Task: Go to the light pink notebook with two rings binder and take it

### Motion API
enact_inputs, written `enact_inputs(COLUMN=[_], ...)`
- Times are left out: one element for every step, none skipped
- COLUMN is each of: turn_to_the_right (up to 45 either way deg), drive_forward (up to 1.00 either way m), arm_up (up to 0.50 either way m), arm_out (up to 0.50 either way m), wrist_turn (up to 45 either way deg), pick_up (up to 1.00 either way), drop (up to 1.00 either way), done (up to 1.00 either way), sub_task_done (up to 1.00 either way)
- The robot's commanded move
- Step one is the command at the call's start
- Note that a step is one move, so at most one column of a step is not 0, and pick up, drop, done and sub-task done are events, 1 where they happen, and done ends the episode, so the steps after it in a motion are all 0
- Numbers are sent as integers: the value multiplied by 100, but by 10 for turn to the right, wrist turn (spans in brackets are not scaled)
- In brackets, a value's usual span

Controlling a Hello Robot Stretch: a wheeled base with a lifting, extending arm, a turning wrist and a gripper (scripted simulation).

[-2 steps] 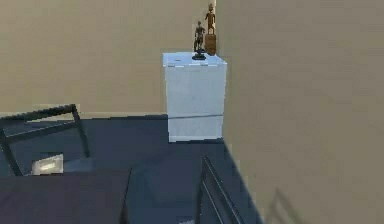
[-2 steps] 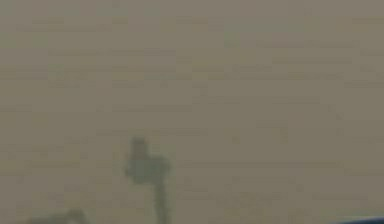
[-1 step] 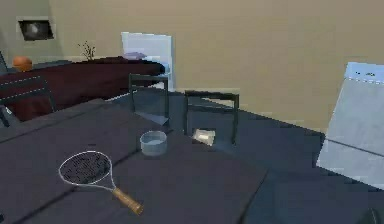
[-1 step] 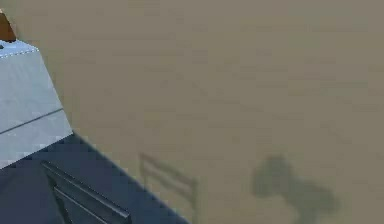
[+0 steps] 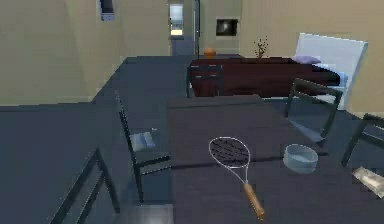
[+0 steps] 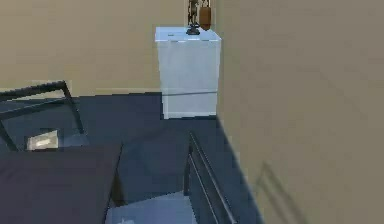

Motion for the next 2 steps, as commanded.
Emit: enact_inputs(turn_to_the_right=[-270, 0], drive_forward=[0, 0], arm_up=[0, 50], arm_out=[0, 0], wrist_turn=[0, 0], pick_up=[0, 0], drop=[0, 0], done=[0, 0], sub_task_done=[0, 0])
